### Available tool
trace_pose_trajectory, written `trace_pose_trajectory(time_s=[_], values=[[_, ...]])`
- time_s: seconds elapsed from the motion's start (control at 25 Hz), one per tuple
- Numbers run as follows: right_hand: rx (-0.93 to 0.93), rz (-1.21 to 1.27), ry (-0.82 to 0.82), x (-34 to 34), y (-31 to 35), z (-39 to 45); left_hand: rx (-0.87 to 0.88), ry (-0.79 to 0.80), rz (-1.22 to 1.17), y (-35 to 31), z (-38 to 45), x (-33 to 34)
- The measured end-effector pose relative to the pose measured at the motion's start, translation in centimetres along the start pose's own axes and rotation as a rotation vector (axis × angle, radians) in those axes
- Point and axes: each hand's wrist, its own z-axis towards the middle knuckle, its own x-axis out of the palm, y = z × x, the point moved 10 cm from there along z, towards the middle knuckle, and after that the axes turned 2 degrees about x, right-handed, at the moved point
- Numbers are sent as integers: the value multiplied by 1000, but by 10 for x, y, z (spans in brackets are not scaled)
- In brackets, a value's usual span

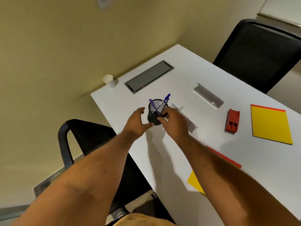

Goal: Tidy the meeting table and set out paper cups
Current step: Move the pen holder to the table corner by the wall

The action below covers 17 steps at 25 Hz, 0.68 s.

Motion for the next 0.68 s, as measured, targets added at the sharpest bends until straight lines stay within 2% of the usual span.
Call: trace_pose_trajectory(time_s=[0.16,0.36,0.56,0.68], values=[[-62,-6,-36,20,61,6,81,-14,17,3,19,-59],[-98,38,-73,62,141,4,212,73,-4,36,45,-131],[-6,117,-178,106,200,-7,319,125,-26,72,49,-188],[115,253,-164,126,218,-5,342,104,-35,90,48,-218]])
